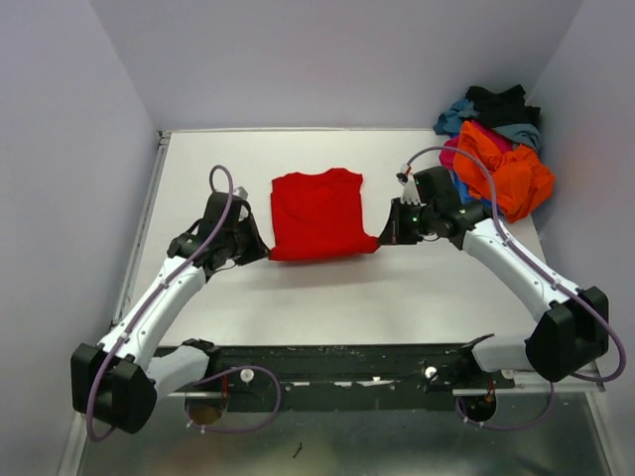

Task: Fold and stack the t-shirts
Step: Fold the long partially folded tshirt into a neat square, then put the neatly folded tshirt into the corner of the board with the left arm

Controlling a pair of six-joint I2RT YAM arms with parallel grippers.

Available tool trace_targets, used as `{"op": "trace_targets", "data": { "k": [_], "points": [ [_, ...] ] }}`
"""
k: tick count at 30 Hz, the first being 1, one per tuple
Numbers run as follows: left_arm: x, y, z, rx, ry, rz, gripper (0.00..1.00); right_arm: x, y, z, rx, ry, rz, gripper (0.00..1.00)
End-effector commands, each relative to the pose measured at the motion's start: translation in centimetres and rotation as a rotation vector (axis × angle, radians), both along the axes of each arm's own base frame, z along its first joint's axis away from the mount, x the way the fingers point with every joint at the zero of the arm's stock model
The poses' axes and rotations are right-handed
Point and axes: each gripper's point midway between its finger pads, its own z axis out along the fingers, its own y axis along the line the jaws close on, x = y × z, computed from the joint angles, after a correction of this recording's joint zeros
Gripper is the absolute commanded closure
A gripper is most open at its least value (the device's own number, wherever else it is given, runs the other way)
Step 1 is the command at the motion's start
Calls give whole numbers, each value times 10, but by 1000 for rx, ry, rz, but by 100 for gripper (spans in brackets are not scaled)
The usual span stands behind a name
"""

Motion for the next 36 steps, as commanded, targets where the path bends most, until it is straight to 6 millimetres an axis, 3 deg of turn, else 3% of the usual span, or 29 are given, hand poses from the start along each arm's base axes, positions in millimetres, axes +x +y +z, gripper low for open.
{"op": "trace_targets", "data": {
  "k": [1, 5, 9, 15, 20, 24, 30, 36],
  "points": [
    [-7, 2, 25, -3, -16, -11, 100, -5, -6, 17, -27, -13, 16, 99],
    [17, 4, 27, 30, -45, -17, 100, 22, -4, 21, -60, -39, -28, 99],
    [57, 9, 38, 41, -100, 9, 100, 51, 9, 21, -60, -30, -36, 99],
    [114, 23, 45, 58, -146, 56, 100, 103, 26, 39, -55, -66, -57, 99],
    [156, 33, 42, 43, -170, 124, 100, 146, 33, 30, -70, -47, -77, 99],
    [186, 34, 23, 19, -145, 166, 100, 174, 31, 21, -79, -26, -100, 99],
    [225, 24, 3, -8, -119, 159, 100, 193, 19, 3, -77, 4, -132, 99],
    [245, 21, 5, -18, -134, 163, 100, 213, 11, -5, -53, 16, -159, 99]
  ]
}}
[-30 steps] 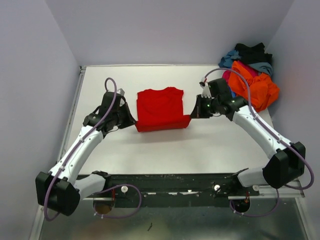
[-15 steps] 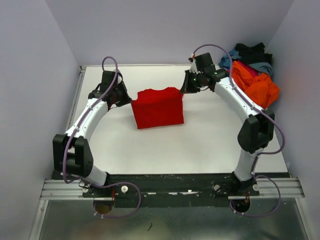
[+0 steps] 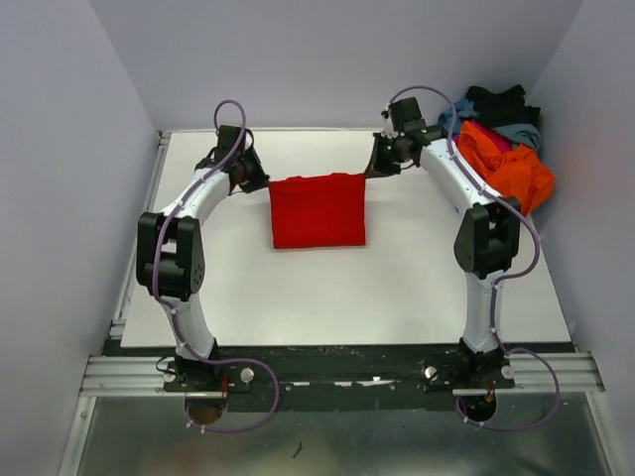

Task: Fold and stack the t-shirts
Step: Put the neatly folded tshirt into the corner of the board with the left arm

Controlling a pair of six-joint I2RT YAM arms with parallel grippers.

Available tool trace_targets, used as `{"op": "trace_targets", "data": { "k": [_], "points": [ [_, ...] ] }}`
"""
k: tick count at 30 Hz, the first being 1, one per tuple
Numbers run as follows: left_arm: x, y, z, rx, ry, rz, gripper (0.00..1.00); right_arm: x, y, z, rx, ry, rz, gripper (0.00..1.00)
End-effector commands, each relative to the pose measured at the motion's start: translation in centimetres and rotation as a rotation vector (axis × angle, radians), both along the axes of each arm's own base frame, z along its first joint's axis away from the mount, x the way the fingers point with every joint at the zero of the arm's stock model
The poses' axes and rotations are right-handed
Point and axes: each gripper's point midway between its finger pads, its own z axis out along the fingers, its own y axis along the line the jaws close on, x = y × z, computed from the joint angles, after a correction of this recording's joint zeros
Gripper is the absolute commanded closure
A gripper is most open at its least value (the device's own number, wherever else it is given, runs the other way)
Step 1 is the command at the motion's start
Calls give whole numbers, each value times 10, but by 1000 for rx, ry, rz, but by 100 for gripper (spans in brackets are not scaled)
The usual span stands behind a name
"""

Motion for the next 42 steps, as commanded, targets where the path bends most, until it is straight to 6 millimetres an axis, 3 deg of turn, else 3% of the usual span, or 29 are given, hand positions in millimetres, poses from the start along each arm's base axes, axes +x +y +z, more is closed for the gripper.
{"op": "trace_targets", "data": {
  "k": [1, 9, 17, 18, 19, 20, 21, 22, 23, 28, 33, 35, 42],
  "points": [
    [23, 0, 21, -16, -62, 12, 100, 18, -9, 2, 23, 4, -24, 99],
    [47, -3, 16, -17, -68, 23, 100, 48, -9, 0, 69, -10, -43, 99],
    [69, -4, 2, -14, -54, 32, 100, 71, -1, -23, 120, -5, -36, 99],
    [70, -2, 0, -9, -55, 44, 92, 73, 1, -29, 130, 0, -33, 95],
    [70, 0, 0, -2, -59, 51, 68, 77, 3, -29, 139, -10, -32, 83],
    [72, 1, 0, 3, -66, 54, 37, 80, 1, -34, 134, -7, -52, 56],
    [73, 1, 1, 5, -75, 53, 21, 83, -2, -34, 124, -14, -67, 36],
    [74, 2, 3, 13, -88, 53, 11, 83, -4, -35, 116, -19, -77, 27],
    [74, 4, 8, 24, -106, 52, 4, 84, -5, -31, 113, -34, -80, 26],
    [53, 18, 6, 67, -119, 80, 6, 70, -15, -22, 95, -83, -88, 25],
    [21, 15, -37, 37, -33, 80, 22, 46, -19, -22, 107, -93, -89, 27],
    [15, 10, -52, 13, -17, 68, 23, 39, -22, -18, 114, -114, -107, 27],
    [12, -6, -83, -34, 28, 28, 27, 22, -23, -12, 144, -128, -101, 28]
  ]
}}
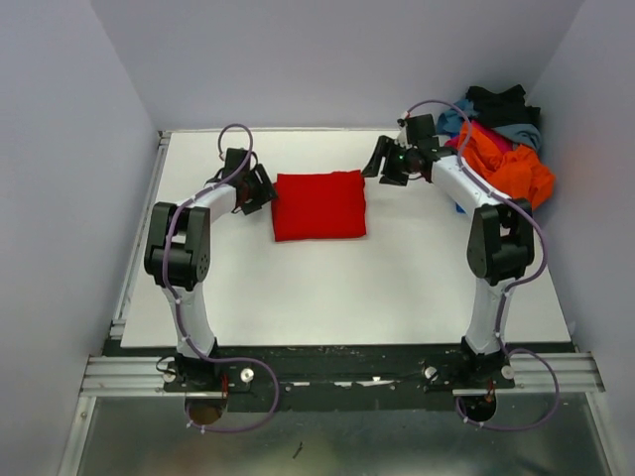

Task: Fold and stack the t-shirts
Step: Put the neatly folded tshirt into the corner of the board with the left arm

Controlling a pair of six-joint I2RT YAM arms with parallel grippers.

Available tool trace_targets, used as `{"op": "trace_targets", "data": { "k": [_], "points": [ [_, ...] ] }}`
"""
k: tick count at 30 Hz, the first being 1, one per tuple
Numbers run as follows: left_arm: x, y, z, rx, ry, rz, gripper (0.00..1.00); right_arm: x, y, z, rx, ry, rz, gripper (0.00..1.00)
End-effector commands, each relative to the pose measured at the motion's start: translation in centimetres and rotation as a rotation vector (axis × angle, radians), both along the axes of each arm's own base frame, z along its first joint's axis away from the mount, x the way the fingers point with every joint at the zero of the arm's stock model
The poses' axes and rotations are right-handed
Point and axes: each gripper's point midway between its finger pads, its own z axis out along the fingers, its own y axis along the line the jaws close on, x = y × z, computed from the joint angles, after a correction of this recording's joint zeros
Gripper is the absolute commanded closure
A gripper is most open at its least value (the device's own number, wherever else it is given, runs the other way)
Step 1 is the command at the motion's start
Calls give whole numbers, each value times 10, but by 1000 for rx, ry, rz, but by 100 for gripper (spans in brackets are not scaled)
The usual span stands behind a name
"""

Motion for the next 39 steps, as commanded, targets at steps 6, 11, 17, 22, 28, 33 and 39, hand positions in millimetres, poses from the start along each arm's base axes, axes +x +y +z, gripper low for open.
{"op": "trace_targets", "data": {
  "k": [6, 11, 17, 22, 28, 33, 39],
  "points": [
    [16, -18, -16, -86, -15, -33, 44, 1, -1, 14, 22, -57, -9, 32],
    [16, -20, -21, -108, -6, -44, 61, 2, 0, 16, 27, -57, -4, 34],
    [25, -14, -27, -139, -12, -51, 100, 1, 1, 22, 31, -62, 5, 36],
    [41, 37, -22, -47, -18, -3, 100, 0, 1, 25, 34, -61, 6, 38],
    [59, 108, -23, 146, 45, 32, 100, 3, 7, 28, 61, -58, 14, 39],
    [69, 183, -25, 329, 99, 116, 100, 11, 12, 38, 87, -68, 19, 40],
    [90, 244, -25, 463, 151, 174, 100, 20, 16, 47, 106, -85, 17, 40]
  ]
}}
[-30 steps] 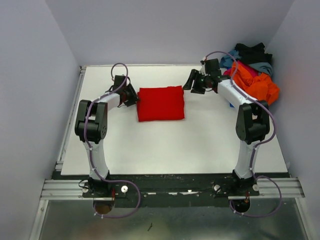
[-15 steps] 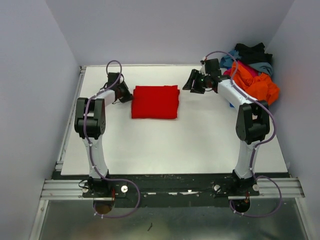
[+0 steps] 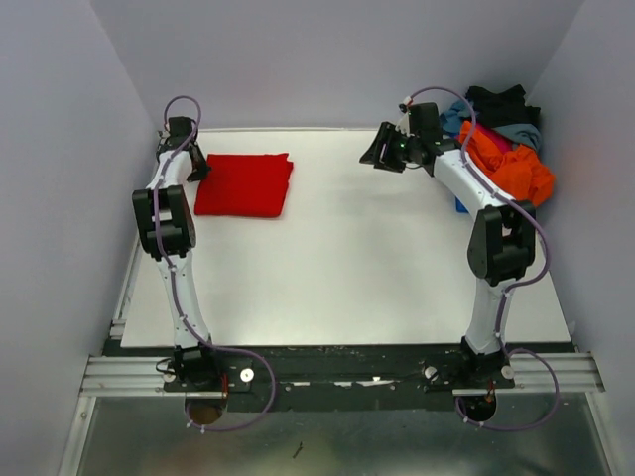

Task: Fold and stack the t-shirts
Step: Put the neatly folded tshirt into the corner of the board with the left arm

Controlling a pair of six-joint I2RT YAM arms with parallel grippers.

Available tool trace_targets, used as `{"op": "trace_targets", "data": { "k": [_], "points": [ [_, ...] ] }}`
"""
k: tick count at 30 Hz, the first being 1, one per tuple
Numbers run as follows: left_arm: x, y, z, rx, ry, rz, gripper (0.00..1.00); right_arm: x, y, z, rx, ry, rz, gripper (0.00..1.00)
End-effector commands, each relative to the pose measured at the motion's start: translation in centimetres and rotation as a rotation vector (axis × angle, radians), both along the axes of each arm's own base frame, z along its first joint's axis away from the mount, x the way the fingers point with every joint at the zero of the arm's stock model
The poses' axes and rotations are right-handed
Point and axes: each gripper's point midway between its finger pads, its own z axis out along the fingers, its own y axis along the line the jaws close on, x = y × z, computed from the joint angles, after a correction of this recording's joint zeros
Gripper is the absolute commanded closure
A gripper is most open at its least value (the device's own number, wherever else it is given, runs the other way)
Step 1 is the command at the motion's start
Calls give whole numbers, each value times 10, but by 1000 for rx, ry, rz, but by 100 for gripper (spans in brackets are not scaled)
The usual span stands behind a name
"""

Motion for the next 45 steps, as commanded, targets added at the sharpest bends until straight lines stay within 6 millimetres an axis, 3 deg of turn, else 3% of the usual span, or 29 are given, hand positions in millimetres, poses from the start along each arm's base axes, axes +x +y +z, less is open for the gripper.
{"op": "trace_targets", "data": {
  "k": [1, 5, 9, 14, 15, 16, 17, 19, 20, 21, 22, 23, 28, 30, 32, 39, 45],
  "points": [
    [-5, 55, -15, 130, 140, 52, 100, 9, 7, 6, 39, 5, 14, 40],
    [8, 73, -7, 31, 79, 83, 100, 17, 8, 6, 30, 11, 9, 40],
    [14, 93, 13, 85, 20, 132, 100, 21, 5, 6, 10, 8, -4, 40],
    [6, 99, 8, 73, 40, 168, 98, 20, 3, 4, 5, 16, -10, 40],
    [4, 103, 8, 70, 43, 179, 80, 20, 3, 5, 1, 14, -12, 39],
    [4, 103, 12, 65, 37, 191, 47, 19, 1, 7, -5, 8, -16, 37],
    [4, 101, 15, 51, 28, 191, 34, 18, 0, 6, -11, 9, -18, 33],
    [7, 90, 33, 7, -19, 171, 22, 14, -2, 12, -15, -1, -14, 24],
    [7, 83, 44, 1, -44, 169, 19, 11, -2, 17, -14, -10, -11, 7],
    [4, 77, 59, 8, -77, 169, 15, 5, -3, 22, -14, -22, -3, 0],
    [1, 74, 71, 15, -107, 180, 10, 0, -4, 28, -9, -44, 5, 0],
    [-5, 67, 97, 18, -156, 183, 1, -9, -6, 40, 0, -74, 4, 0],
    [-49, 31, 161, 9, -296, 232, 1, -52, -12, 61, 58, -152, -4, 0],
    [-71, 7, 179, 4, -359, 227, 1, -73, -13, 56, 66, -159, -12, 0],
    [-97, -25, 180, -31, -398, 189, 1, -94, -15, 57, 78, -171, -20, 0],
    [-159, -138, 174, -189, -451, -53, 1, -165, -37, 52, 66, -218, -25, 0],
    [-215, -190, 151, -213, -435, -218, 1, -210, -71, 43, -11, -338, -86, 0]
  ]
}}
